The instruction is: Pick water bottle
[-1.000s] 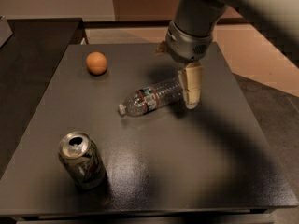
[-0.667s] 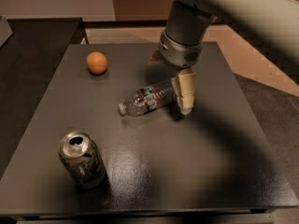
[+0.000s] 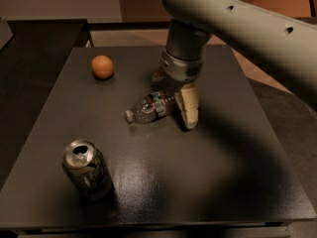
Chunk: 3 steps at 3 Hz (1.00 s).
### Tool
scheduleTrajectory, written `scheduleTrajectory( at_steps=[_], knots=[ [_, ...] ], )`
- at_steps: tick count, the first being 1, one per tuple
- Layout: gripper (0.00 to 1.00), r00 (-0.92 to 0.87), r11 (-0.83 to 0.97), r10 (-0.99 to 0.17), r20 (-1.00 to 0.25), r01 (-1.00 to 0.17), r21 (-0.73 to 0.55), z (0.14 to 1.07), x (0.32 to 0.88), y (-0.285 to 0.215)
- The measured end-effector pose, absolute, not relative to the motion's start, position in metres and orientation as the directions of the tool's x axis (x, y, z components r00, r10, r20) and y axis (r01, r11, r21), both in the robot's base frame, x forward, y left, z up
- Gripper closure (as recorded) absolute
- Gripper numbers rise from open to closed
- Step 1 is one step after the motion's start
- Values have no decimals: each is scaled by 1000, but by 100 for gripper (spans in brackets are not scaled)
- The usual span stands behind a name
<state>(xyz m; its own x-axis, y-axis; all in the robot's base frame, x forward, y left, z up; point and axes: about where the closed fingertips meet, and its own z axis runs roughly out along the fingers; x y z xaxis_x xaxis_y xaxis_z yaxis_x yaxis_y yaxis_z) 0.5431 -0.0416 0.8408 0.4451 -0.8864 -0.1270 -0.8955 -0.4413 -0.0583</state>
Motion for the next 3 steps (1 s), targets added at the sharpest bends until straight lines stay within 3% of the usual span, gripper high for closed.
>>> scheduleTrajectory(
  at_steps=[3],
  knots=[
    [64,449,-449,-887,-109,-893,-24,831,550,-38]
  ],
)
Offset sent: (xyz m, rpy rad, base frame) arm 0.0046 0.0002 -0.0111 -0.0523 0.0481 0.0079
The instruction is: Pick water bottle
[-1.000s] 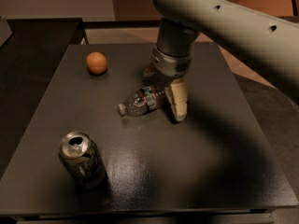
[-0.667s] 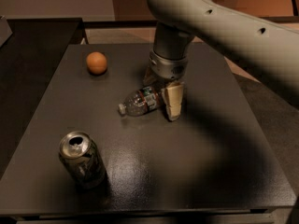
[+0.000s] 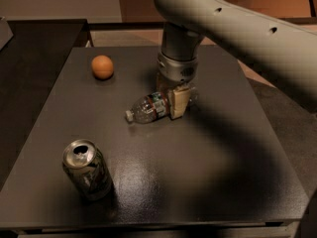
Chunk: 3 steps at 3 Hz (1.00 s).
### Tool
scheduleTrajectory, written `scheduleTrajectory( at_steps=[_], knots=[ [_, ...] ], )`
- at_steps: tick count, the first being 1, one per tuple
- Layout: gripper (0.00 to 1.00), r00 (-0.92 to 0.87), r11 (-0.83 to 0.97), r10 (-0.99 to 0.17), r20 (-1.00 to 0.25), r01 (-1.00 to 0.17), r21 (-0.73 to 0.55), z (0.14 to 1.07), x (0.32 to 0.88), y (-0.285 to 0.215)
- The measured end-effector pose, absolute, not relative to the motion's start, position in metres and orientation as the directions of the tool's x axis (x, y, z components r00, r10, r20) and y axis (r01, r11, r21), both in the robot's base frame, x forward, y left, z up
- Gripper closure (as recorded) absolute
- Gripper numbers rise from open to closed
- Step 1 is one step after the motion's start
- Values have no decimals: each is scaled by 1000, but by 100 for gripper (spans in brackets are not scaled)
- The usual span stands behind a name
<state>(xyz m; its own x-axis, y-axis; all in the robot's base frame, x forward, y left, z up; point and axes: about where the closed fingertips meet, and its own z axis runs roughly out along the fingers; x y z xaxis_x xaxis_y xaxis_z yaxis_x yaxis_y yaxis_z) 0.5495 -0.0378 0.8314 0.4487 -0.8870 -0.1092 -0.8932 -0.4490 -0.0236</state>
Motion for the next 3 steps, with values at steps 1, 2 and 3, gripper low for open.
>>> scheduleTrajectory(
  at_steps=[1,2,3],
  knots=[
    [88,449,-449,-887,-109,-893,-24,832,550,-38],
    [100,450,-448,-887,-99,-893,-48,859,550,-36],
    [100,452,-445,-887,-92,-891,-88,891,552,-35]
  ],
)
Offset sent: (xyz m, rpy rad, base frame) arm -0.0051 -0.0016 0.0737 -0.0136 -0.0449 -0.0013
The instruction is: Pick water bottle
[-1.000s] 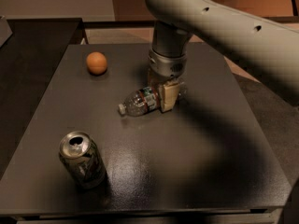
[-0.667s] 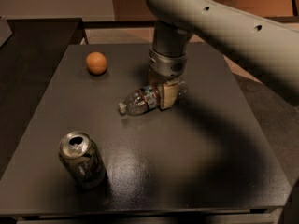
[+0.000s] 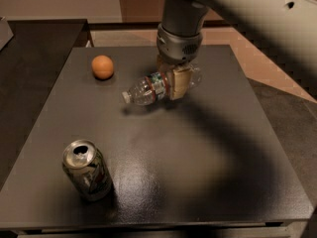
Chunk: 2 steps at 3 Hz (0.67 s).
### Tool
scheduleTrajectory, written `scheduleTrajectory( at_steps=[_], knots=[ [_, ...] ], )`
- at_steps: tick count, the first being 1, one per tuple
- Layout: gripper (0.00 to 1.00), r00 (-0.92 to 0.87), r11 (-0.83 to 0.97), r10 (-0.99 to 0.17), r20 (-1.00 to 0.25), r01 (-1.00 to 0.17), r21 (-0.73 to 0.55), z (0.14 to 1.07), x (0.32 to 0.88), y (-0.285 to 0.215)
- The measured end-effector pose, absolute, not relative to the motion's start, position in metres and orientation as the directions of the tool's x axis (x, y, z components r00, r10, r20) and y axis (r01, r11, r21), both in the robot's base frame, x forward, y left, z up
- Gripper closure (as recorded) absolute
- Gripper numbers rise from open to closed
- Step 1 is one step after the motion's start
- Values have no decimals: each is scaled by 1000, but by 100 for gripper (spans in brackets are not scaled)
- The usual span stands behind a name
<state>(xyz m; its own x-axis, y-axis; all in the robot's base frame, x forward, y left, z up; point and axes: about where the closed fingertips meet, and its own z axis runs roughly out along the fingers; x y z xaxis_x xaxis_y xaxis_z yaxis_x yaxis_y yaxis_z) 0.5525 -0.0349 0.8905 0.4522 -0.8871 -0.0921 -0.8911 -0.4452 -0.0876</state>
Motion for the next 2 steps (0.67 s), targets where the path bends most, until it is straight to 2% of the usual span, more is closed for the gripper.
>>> scheduleTrajectory(
  at_steps=[2],
  knots=[
    [100,459,-439,-885,-81,-879,-185,949,565,-34]
  ],
)
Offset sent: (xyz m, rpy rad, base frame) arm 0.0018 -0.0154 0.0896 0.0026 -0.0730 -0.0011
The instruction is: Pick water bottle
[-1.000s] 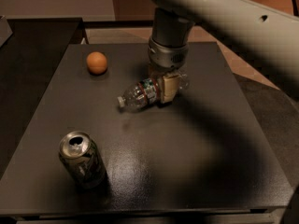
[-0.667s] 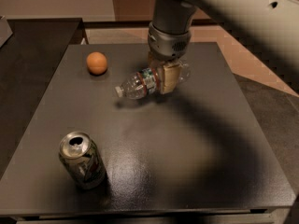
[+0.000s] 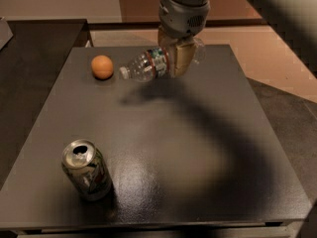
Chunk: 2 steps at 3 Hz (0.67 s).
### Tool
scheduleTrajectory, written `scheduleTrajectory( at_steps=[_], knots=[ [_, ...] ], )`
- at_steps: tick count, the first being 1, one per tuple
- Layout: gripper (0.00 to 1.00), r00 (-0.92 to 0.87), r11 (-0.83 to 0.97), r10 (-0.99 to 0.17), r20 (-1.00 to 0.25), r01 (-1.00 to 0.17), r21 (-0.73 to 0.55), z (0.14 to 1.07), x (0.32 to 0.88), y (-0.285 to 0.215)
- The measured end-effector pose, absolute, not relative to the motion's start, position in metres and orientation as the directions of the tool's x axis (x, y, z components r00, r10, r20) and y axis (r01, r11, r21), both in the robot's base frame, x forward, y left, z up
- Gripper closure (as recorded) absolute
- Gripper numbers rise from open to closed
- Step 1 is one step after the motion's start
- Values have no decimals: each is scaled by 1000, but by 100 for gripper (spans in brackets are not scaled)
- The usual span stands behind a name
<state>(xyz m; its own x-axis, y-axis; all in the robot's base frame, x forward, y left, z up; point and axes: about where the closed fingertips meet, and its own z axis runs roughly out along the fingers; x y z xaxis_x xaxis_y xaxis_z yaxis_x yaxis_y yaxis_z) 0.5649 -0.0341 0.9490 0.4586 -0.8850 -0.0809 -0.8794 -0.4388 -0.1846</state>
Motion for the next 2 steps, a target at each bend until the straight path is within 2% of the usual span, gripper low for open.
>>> scheduleTrajectory(
  at_steps=[2],
  knots=[
    [100,470,-431,-879,-84,-857,-283,973,580,-24]
  ],
)
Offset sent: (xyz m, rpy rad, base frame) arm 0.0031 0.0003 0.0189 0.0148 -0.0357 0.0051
